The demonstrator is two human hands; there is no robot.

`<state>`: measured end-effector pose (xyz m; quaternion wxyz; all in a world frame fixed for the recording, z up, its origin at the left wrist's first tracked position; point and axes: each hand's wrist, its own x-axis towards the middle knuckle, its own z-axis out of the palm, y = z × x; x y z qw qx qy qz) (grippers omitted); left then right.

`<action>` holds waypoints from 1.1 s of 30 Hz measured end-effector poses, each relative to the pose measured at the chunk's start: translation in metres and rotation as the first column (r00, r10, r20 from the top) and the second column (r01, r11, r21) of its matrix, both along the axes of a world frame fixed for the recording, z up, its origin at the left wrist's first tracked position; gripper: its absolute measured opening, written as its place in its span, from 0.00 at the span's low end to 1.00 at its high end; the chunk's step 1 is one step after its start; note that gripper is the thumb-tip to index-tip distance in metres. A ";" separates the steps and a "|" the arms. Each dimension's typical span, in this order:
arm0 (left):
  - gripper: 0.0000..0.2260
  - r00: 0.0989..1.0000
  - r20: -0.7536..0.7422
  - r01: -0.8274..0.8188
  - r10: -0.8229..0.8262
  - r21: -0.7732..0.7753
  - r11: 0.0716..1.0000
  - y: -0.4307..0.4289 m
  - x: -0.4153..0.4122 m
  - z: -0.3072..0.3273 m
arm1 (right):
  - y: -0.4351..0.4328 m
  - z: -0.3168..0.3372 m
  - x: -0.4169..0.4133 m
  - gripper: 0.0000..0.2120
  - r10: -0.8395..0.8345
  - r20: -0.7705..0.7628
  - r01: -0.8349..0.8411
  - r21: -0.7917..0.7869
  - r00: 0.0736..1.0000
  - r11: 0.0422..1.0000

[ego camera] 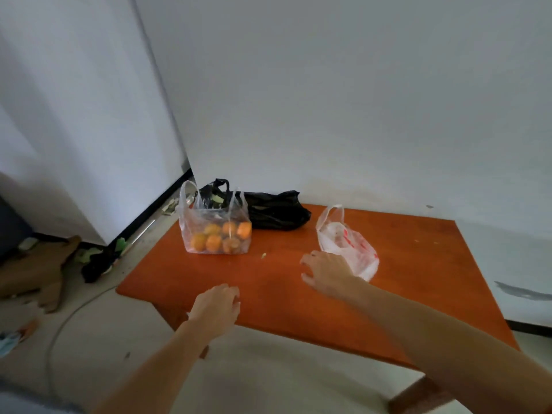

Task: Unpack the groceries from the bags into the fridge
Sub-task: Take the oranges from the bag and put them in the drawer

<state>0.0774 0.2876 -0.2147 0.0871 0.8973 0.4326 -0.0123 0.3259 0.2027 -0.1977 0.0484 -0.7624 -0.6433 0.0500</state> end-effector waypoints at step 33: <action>0.18 0.882 -0.324 0.367 -0.341 0.021 0.930 0.453 0.013 -0.073 | 0.405 -0.125 -0.019 0.12 0.232 0.062 -0.218 -0.185 0.971 0.958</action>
